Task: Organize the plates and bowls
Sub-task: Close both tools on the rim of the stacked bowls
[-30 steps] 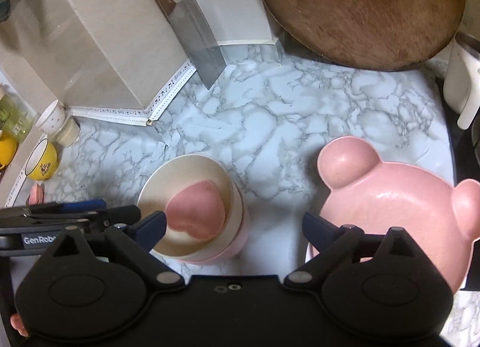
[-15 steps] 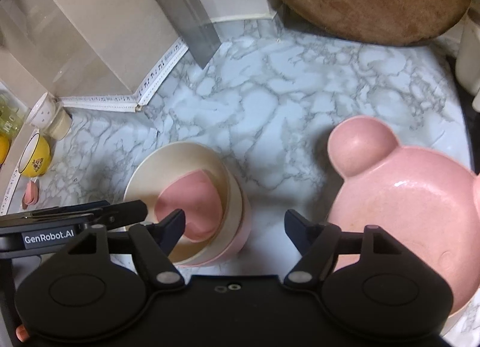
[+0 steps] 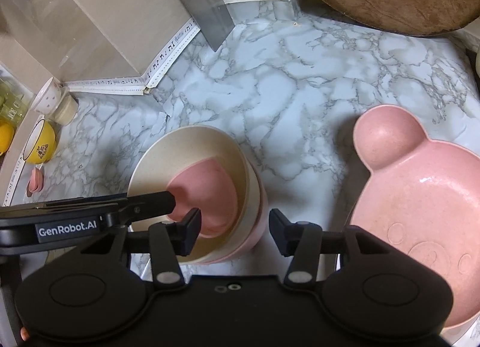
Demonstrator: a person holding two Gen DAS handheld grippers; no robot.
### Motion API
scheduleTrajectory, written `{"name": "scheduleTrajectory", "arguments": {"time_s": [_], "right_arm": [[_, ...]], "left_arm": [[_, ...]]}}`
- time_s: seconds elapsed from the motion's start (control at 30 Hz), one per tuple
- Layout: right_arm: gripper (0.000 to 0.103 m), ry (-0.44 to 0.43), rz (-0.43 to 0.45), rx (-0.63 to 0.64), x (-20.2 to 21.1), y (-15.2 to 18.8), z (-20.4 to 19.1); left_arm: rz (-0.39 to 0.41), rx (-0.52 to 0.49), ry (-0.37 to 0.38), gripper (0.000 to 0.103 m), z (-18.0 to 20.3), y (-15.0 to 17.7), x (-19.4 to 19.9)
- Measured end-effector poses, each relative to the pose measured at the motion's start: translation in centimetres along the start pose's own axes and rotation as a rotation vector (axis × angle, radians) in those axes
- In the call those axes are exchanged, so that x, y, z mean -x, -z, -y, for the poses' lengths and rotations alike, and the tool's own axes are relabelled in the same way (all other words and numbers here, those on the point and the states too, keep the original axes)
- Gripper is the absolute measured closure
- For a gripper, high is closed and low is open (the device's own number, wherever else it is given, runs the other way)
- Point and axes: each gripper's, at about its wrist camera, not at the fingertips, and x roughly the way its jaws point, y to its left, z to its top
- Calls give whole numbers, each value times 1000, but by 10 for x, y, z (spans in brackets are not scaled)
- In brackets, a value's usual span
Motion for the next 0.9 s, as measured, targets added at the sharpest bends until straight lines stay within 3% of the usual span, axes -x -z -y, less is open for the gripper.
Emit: {"name": "scheduleTrajectory", "arguments": {"time_s": [0.23,0.53,0.7,0.9], "right_arm": [[56,9,-13,2,-8,0,-2],[60,33,-10,7,-12,2,-3],[71,62,-4,4,-10,2,-3],[75,84,-8,10,-9,4,-4]], "left_arm": [[-34,17,7,68,-2,0,-11],[-35,7,-12,70,0,0,-12],[-35,-6,-29,70,3,1,-12],[-39,-19,-41,70,7,1,-10]]}}
